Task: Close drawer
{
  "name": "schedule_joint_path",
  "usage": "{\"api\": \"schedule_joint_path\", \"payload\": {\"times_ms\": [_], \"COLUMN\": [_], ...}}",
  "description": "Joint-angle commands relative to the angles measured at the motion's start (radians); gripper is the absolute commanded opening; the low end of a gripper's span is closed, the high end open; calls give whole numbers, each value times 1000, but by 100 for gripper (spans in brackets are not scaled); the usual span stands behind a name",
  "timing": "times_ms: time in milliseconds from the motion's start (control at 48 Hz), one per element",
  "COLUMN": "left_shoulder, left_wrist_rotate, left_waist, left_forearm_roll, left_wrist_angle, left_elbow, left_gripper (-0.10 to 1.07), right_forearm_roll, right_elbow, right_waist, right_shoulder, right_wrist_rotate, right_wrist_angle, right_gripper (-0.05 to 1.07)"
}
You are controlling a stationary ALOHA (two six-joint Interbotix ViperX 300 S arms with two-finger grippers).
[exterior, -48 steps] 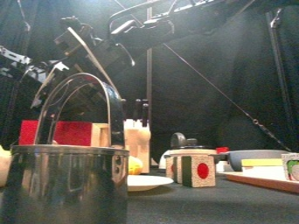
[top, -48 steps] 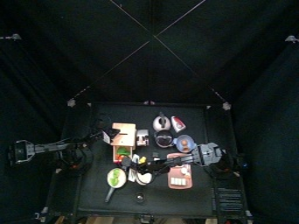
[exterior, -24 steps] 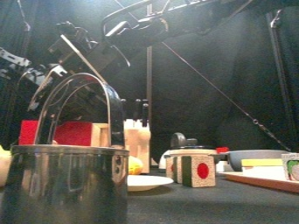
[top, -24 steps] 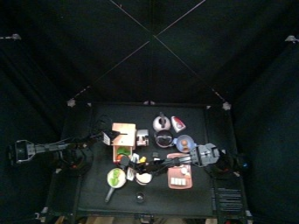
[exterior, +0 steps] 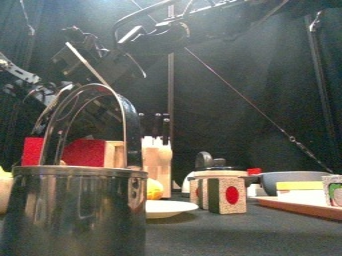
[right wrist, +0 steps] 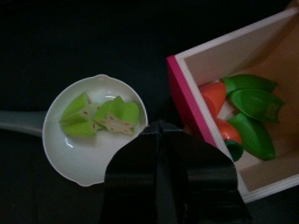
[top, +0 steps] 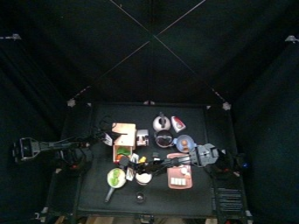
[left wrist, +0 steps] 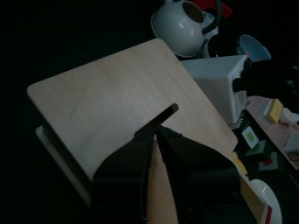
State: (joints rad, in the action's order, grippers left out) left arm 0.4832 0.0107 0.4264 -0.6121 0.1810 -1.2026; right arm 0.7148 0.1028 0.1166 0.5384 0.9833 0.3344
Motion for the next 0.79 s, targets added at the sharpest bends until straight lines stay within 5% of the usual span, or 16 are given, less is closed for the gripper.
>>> {"api": "schedule_joint_path", "payload": {"times_ms": [0,771], "left_shoulder": [-15,-14], "left_wrist_rotate": [2,5], "left_waist": [6,6], "left_forearm_roll": [0,2], "left_wrist_angle": [-18,-26], "left_elbow": [11,8], "left_gripper": [58,58], "right_forearm_roll": [3,8], "right_elbow": [26,32], "right_waist": [-5,-66], "right_shoulder": [-28,-28], "right_wrist_rotate": [-2,2], "right_wrist_angle": [8,17], "right_gripper": [47,47]}}
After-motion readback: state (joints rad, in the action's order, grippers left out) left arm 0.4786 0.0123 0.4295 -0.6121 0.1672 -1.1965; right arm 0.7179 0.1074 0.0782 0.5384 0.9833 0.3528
